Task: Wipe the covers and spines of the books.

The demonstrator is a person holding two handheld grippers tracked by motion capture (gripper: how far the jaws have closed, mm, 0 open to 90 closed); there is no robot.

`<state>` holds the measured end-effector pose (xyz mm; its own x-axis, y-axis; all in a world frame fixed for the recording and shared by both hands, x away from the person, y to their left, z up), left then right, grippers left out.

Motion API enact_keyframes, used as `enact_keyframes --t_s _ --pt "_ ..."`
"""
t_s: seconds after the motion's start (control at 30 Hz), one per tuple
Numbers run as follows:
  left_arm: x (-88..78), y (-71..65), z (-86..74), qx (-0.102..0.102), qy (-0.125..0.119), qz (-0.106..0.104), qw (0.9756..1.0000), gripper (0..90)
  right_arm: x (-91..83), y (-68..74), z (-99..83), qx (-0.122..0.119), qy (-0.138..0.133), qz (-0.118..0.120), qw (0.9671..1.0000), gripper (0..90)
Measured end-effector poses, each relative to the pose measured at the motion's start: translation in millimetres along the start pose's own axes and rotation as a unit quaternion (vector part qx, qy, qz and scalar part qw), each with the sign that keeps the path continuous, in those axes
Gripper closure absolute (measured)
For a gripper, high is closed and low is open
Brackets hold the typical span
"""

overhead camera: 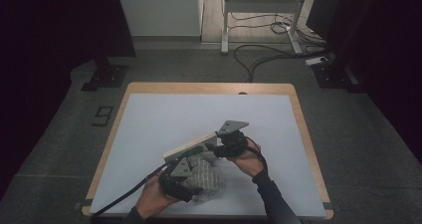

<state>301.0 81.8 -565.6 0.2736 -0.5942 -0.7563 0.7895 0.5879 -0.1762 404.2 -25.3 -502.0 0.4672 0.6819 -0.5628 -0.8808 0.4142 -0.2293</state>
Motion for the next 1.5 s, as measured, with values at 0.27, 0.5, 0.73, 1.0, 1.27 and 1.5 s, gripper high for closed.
enact_keyframes --t_s 0.27,0.5,0.73,1.0,1.27,1.5 --pt "12.6 6.8 -4.7 0.018 0.010 0.042 0.9989 36.7 0.5 0.0 0.1 0.001 0.001 -0.001 1.0000 43.1" --pt "10.8 12.0 -3.2 0.015 0.004 0.070 0.9974 61.5 1.8 -0.1 0.3 0.002 0.000 -0.004 1.0000 43.1" --pt "-4.7 9.2 1.1 0.002 0.005 0.035 0.9994 72.8 2.0 -0.8 0.0 0.004 -0.002 -0.005 1.0000 43.5" --pt "-48.8 -1.6 13.3 0.006 -0.027 0.015 0.9995 72.3 2.4 -1.1 0.2 0.004 -0.002 -0.005 1.0000 43.6" --pt "-87.0 -7.9 26.2 0.014 -0.049 0.016 0.9986 72.1 2.3 -1.0 0.1 0.005 -0.002 -0.005 1.0000 43.7" --pt "-109.5 -8.1 29.5 0.013 -0.058 0.019 0.9981 72.0 2.0 -1.0 0.2 0.004 -0.002 -0.004 1.0000 43.9"
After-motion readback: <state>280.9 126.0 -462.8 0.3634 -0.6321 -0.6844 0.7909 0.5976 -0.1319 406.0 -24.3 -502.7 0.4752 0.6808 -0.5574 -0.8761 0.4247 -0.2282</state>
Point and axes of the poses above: each handheld gripper's, and its own axes: x roughly forward along the jaws, z roughly out of its top, y roughly to its left, the point moved 9 cm from there along x, roughly forward along the jaws, and after that the axes turned 15 degrees about -x, right-handed, at the moved point
